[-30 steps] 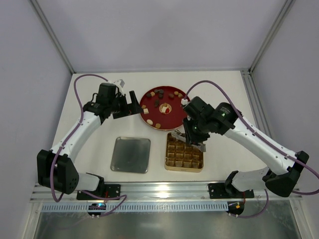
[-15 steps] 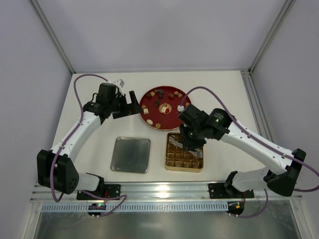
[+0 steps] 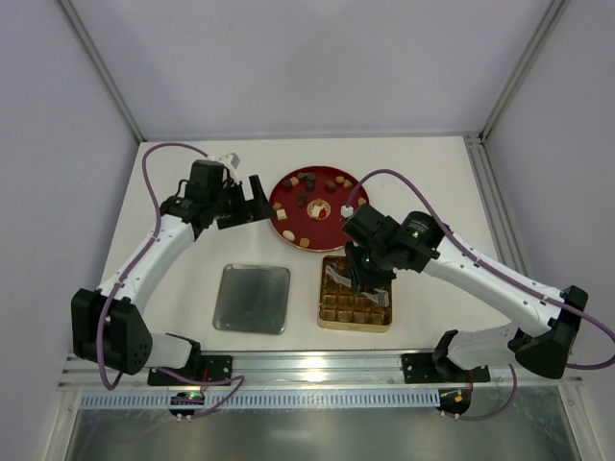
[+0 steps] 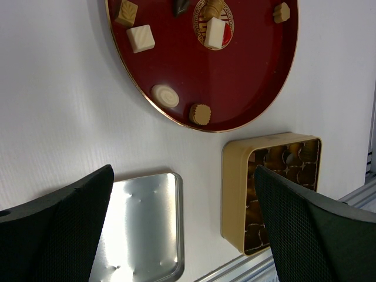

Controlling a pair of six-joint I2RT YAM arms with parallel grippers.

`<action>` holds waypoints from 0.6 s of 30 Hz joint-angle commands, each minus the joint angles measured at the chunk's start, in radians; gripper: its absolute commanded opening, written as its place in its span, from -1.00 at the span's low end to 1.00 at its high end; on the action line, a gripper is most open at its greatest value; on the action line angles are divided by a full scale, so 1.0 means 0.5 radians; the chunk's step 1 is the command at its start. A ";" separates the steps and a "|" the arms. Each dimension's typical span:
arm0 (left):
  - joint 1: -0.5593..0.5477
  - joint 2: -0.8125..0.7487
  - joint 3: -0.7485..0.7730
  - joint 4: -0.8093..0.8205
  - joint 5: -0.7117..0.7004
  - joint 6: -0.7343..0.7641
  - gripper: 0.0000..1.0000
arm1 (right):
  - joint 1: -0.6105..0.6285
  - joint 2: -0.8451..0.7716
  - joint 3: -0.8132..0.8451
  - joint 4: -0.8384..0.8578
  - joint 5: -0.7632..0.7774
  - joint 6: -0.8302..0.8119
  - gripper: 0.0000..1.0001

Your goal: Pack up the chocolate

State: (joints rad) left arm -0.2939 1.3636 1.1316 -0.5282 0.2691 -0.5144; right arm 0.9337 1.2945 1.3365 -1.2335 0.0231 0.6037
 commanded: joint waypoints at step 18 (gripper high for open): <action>0.011 -0.021 0.004 0.038 -0.011 0.035 1.00 | 0.013 -0.015 -0.004 0.053 0.009 0.001 -0.17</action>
State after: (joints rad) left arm -0.2939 1.3636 1.1316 -0.5282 0.2691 -0.5144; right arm 0.9340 1.2945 1.3231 -1.2274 0.0235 0.6041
